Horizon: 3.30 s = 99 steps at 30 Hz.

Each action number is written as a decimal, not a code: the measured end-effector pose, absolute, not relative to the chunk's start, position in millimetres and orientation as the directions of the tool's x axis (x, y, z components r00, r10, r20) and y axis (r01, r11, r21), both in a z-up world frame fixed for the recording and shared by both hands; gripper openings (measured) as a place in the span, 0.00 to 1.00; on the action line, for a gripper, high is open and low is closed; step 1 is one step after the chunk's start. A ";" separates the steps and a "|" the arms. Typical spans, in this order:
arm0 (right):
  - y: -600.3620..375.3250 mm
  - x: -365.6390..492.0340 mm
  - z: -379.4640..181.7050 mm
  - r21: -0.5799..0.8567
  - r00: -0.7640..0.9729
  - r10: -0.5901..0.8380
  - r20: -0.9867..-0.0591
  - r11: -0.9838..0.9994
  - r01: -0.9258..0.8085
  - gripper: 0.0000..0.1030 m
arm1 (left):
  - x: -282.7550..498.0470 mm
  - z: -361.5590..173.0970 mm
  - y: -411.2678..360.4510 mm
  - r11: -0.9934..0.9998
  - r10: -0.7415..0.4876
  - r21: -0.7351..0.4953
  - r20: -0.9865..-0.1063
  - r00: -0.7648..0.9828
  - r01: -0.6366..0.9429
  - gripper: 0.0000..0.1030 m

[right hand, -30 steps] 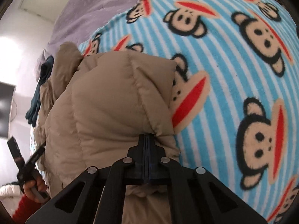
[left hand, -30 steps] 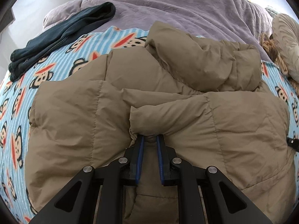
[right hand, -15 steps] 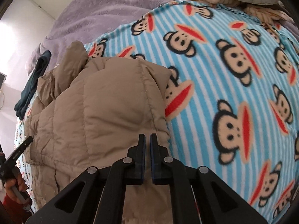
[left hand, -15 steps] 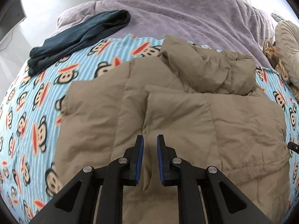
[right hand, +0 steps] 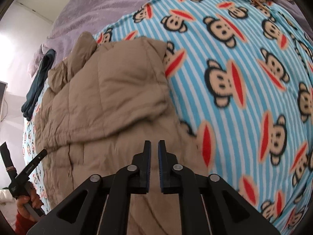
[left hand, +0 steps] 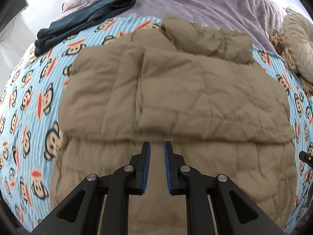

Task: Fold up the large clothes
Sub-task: 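Release the jacket and open both tools above the folded jacket, then grasp the tan jacket hem with both tools and lift it toward the collar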

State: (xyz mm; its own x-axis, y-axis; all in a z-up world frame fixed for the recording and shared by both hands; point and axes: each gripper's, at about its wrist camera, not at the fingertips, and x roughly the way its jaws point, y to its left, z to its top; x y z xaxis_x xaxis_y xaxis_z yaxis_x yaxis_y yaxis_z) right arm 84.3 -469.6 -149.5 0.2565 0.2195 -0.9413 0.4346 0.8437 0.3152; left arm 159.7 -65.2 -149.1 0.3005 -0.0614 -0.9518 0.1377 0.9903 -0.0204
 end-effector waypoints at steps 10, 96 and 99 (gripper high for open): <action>-448.6 49.7 -133.9 0.339 0.229 0.266 -0.937 0.854 0.395 0.37 | 109.9 -132.9 -71.4 0.988 -0.105 -0.070 -0.961 0.256 0.141 0.48; -385.9 -202.3 -211.1 0.583 0.513 0.395 -0.762 0.074 0.809 1.00 | -60.4 -213.7 99.0 0.868 -0.487 -0.484 -0.874 0.003 -0.110 0.93; -390.2 -194.2 -214.3 0.622 0.558 0.405 -0.724 0.034 0.782 1.00 | -59.0 -216.3 94.3 0.873 -0.473 -0.471 -0.881 0.015 -0.125 0.93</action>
State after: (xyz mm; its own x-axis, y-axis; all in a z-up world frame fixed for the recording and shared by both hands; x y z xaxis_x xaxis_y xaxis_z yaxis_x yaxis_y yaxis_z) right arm -194.2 -390.2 -214.3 0.5578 0.4052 -0.7243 0.7825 0.0343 0.6217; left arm -59.0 94.3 -216.3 0.0152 -0.4733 -0.8808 -0.1253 0.8730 -0.4713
